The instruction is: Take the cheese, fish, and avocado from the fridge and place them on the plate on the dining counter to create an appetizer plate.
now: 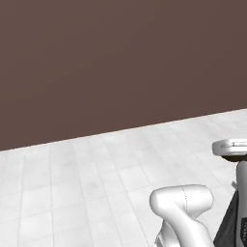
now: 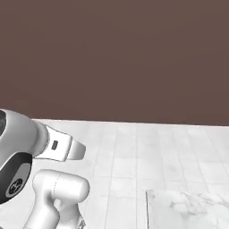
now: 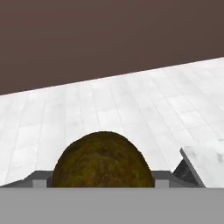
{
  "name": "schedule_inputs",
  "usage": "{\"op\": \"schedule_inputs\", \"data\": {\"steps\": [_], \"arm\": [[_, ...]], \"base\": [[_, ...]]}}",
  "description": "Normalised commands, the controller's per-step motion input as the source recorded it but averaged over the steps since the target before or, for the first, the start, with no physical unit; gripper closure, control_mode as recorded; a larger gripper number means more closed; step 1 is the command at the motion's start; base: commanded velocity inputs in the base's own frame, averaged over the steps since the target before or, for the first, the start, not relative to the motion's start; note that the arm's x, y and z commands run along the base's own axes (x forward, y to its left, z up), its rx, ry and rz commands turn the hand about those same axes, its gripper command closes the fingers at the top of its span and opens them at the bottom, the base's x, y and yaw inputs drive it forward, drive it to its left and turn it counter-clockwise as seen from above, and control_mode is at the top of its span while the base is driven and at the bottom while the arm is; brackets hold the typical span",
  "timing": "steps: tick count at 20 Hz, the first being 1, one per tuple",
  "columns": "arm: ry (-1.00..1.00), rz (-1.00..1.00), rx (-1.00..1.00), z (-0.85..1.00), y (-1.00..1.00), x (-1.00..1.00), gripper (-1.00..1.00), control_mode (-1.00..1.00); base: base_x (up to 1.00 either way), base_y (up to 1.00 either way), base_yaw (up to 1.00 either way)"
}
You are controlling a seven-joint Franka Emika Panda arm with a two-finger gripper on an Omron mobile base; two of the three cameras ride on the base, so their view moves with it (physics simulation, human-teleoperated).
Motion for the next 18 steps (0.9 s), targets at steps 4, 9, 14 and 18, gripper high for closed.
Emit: {"op": "schedule_inputs", "data": {"steps": [4, 9, 14, 18], "arm": [[0.0, 0.0, 0.0, 0.0, 0.0, 0.0, 1.0, 1.0], [0.0, 0.0, 0.0, 0.0, 0.0, 0.0, 1.0, 1.0], [0.0, 0.0, 0.0, 0.0, 0.0, 0.0, 1.0, 1.0], [0.0, 0.0, 0.0, 0.0, 0.0, 0.0, 1.0, 1.0]], "base": [[1.0, 0.86, -0.53], [1.0, 0.41, -0.59], [0.99, 0.0, -0.61], [1.0, 0.0, -0.62]]}}
